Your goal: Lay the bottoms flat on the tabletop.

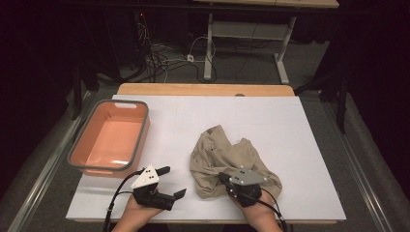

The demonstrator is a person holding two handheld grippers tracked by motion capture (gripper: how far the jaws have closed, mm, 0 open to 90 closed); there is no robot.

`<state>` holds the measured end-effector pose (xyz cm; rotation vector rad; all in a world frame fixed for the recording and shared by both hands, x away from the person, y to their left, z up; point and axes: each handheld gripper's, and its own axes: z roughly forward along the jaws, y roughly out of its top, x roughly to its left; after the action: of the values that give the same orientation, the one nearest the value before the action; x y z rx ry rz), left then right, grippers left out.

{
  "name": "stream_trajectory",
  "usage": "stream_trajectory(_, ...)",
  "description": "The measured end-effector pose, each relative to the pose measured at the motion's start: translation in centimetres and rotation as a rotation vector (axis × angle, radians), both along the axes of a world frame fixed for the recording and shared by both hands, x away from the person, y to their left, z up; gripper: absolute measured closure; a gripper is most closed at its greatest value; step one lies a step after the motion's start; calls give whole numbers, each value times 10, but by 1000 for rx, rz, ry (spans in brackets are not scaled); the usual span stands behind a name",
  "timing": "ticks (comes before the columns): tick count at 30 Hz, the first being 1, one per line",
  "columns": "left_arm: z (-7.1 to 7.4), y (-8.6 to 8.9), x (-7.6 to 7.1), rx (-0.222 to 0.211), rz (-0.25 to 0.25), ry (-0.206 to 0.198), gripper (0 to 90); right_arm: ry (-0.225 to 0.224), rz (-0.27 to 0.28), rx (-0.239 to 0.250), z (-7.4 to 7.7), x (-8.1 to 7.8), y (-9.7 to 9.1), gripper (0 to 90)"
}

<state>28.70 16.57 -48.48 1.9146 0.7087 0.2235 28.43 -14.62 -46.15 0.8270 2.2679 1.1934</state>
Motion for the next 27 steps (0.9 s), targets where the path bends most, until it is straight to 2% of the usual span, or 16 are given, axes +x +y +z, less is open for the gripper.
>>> stream_trajectory(5, 0, -1, -1, 11, -15, -5, 28, 5, -35, 25, 2, -18, -25, 890)
stream_trajectory(9, 0, -2, -1, 14, -7, -4, 28, 25, -74, 25, -2, -31, -44, 893)
stream_trajectory(13, 1, -5, 7, 36, -6, 44, 27, 45, -125, 27, -6, -41, -64, 896)
stream_trajectory(15, 3, -7, 12, 49, -1, 44, 27, 50, -155, 26, -8, -44, -74, 896)
stream_trajectory(19, 7, -16, 22, 35, -12, 44, 27, 42, -221, 10, -8, -49, -96, 896)
stream_trajectory(27, 13, -32, 28, 14, -51, 30, 28, 29, -369, 12, -11, -49, -142, 896)
